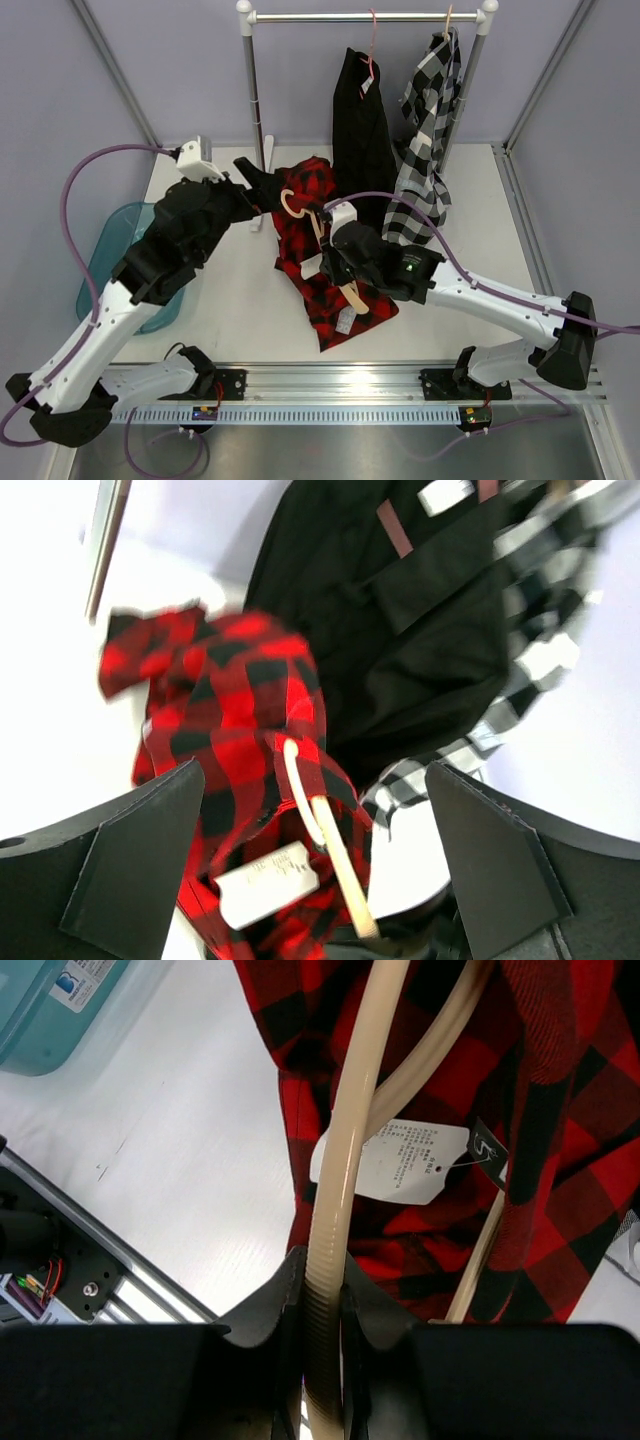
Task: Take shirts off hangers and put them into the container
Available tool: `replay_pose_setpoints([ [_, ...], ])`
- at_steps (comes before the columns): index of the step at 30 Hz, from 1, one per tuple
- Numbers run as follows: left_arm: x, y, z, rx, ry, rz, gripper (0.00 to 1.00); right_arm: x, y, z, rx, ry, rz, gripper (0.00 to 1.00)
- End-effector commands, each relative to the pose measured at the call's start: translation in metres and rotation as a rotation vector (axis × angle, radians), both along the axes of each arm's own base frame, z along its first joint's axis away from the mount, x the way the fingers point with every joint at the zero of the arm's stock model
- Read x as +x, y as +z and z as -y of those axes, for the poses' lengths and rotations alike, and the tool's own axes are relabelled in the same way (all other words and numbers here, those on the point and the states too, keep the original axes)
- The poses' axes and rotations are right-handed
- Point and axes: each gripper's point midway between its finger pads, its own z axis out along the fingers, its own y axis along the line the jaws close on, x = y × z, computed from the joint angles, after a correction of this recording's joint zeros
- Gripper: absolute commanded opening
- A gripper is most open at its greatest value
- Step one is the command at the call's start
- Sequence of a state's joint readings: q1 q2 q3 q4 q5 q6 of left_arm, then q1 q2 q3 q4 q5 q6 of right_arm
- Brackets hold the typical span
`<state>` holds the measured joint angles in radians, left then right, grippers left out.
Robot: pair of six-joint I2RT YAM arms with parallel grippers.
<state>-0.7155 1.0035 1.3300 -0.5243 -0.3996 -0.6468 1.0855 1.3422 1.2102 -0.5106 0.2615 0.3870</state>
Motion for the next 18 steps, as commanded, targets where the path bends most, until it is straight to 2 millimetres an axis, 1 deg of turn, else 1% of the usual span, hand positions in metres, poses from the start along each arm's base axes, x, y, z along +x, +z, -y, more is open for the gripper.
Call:
replay_pose_setpoints([
  [1,-0.013,0.041,-0.005,0.058,-0.081,0.211,0.99,0.001,0.027,0.000,0.142,0.026,-0.009,0.00],
  [2,-0.015,0.039,-0.007,0.110,-0.098,0.240,0.99,-0.002,0.026,0.001,0.152,0.045,-0.024,0.00],
  [4,-0.018,0.027,-0.012,0.163,-0.107,0.250,0.99,-0.005,0.033,0.003,0.172,0.058,-0.021,0.00],
  [5,-0.022,0.011,-0.013,0.209,-0.132,0.251,0.99,-0.007,0.039,0.003,0.188,0.073,-0.021,0.00],
  [7,-0.025,-0.010,-0.012,0.244,-0.157,0.237,0.99,-0.012,0.049,0.004,0.215,0.092,-0.022,0.00],
  [8,-0.028,-0.030,-0.009,0.259,-0.189,0.233,0.99,-0.015,0.054,0.004,0.234,0.110,-0.029,0.00],
  [10,-0.031,-0.046,-0.003,0.253,-0.229,0.239,0.97,-0.018,0.067,0.005,0.277,0.118,-0.022,0.00],
  [11,-0.035,-0.045,0.005,0.225,-0.269,0.271,0.97,-0.021,0.070,0.004,0.292,0.137,-0.027,0.00],
  [12,-0.037,-0.064,0.009,0.226,-0.296,0.260,0.96,-0.021,0.076,0.005,0.311,0.135,-0.024,0.00],
  [13,-0.038,-0.070,0.013,0.216,-0.314,0.265,0.96,-0.022,0.080,0.006,0.325,0.135,-0.020,0.00],
  [14,-0.039,-0.069,0.019,0.194,-0.337,0.288,0.96,-0.023,0.086,0.005,0.342,0.145,-0.019,0.00],
  [15,-0.038,-0.083,0.022,0.201,-0.349,0.271,0.96,-0.024,0.089,0.005,0.351,0.149,-0.019,0.00],
  [18,-0.034,-0.088,0.030,0.192,-0.367,0.284,0.96,-0.029,0.097,0.001,0.382,0.173,-0.029,0.00],
])
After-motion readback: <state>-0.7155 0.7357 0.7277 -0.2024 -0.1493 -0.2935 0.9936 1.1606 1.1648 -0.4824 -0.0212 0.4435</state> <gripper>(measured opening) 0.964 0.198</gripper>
